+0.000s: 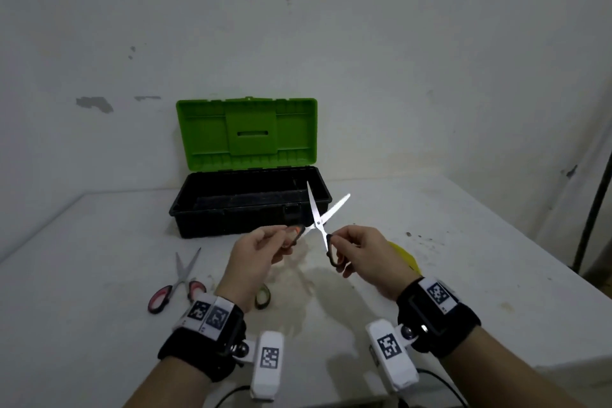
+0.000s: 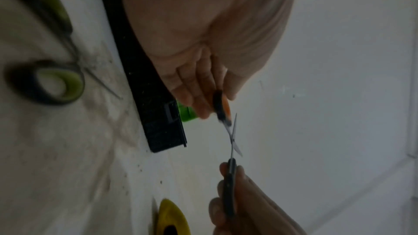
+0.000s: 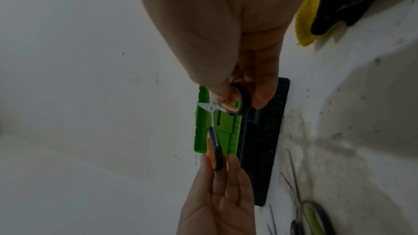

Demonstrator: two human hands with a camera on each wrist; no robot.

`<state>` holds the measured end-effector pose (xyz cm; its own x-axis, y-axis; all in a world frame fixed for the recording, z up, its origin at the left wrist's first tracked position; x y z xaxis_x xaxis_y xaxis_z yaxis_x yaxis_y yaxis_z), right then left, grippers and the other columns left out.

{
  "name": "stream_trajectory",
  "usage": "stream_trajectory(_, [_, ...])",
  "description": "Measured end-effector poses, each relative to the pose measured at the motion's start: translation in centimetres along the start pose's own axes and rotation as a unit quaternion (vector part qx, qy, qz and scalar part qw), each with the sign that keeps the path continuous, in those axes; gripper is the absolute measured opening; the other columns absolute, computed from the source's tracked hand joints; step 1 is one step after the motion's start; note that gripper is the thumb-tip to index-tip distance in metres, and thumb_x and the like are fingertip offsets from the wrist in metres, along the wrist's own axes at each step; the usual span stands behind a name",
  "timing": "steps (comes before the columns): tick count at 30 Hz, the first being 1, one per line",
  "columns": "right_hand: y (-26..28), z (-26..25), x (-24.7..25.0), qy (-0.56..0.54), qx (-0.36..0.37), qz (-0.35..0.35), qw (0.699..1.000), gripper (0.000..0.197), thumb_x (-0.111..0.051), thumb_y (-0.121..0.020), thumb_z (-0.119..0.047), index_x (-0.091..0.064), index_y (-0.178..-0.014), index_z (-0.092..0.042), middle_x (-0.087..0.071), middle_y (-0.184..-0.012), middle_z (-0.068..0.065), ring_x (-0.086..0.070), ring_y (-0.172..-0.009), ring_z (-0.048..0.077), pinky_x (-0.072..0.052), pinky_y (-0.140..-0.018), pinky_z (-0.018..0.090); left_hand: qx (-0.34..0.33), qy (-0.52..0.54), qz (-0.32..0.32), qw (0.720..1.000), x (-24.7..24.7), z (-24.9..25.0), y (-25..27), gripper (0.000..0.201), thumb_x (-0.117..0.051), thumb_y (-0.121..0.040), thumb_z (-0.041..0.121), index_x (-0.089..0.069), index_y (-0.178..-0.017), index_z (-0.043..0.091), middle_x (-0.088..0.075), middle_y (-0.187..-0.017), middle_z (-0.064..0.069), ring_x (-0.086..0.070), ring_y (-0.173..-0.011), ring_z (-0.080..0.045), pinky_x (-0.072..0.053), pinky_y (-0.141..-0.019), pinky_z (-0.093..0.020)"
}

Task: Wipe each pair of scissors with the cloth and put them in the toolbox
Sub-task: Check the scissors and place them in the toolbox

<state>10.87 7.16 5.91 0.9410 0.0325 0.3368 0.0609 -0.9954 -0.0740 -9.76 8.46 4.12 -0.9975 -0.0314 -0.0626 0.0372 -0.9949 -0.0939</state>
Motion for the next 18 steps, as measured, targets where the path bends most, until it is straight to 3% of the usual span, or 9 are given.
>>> stream_trajectory(3, [-0.4, -0.4, -1.1, -0.012, 0.012, 0.011, 1.0, 0.019, -0.054, -0.099, -0.017, -0.066, -0.089, -0.006, -0.061, -0.071, 0.012, -0.064, -0.059, 0.021, -0.052, -0.054, 0.029, 0.006, -0.09, -0.069, 0.994, -0.4, -0.1, 0.0, 0.015, -0.063, -0.097, 0.015, -0.078, -0.095, 0.015, -0.079, -0.09, -0.002, -0.073, -0.083, -0.014, -0.056, -0.077, -0.024])
stream_trajectory(8, [-0.8, -0.7, -2.3, -0.045, 0.024, 0.036, 0.998, 0.017, -0.057, -0.098, -0.019, -0.066, -0.093, -0.005, -0.061, -0.069, 0.01, -0.065, -0.058, 0.023, -0.052, -0.052, 0.03, 0.026, -0.08, -0.092, 0.992, -0.3, 0.0, -0.1, 0.017, -0.064, -0.097, 0.019, -0.077, -0.093, 0.008, -0.078, -0.09, -0.005, -0.075, -0.078, -0.017, -0.057, -0.071, -0.023])
stream_trajectory(10, [-0.8, -0.6, -2.7, -0.056, 0.022, 0.05, 0.997, 0.016, -0.059, -0.097, -0.018, -0.066, -0.092, -0.005, -0.061, -0.068, 0.011, -0.066, -0.058, 0.025, -0.054, -0.053, 0.033, 0.02, -0.089, -0.088, 0.992, -0.4, -0.2, 0.0, 0.016, -0.066, -0.095, 0.018, -0.077, -0.093, 0.007, -0.079, -0.087, -0.005, -0.075, -0.078, -0.017, -0.057, -0.07, -0.022])
stream_trajectory(14, [-1.0, -0.4, -3.2, -0.053, 0.013, 0.073, 0.996, 0.014, -0.063, -0.094, -0.021, -0.068, -0.09, -0.009, -0.064, -0.068, 0.009, -0.069, -0.058, 0.027, -0.06, -0.064, 0.049, 0.02, -0.064, -0.047, 0.997, -0.1, -1.5, 0.3, 0.013, -0.069, -0.094, 0.017, -0.076, -0.092, 0.007, -0.078, -0.083, -0.005, -0.075, -0.076, -0.018, -0.056, -0.067, -0.022])
stream_trajectory(18, [-0.8, -2.2, -2.9, -0.022, 0.064, 0.12, 0.99, 0.022, -0.07, -0.088, -0.024, -0.051, -0.093, -0.013, -0.066, -0.078, 0.014, -0.068, -0.052, 0.027, -0.058, -0.054, 0.041, 0.021, -0.045, -0.018, 0.999, 1.0, -1.2, -0.3, 0.012, -0.069, -0.093, 0.017, -0.076, -0.093, 0.007, -0.078, -0.083, -0.007, -0.076, -0.077, -0.02, -0.056, -0.067, -0.022])
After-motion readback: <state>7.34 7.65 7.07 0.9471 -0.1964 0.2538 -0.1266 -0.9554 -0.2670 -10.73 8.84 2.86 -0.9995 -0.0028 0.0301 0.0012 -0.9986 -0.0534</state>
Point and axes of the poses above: each hand's wrist, its own y-axis away from the middle knuckle, its own x-axis out of the back of the hand, z = x × y, the point moved 10 cm from there along -y, towards the middle knuckle
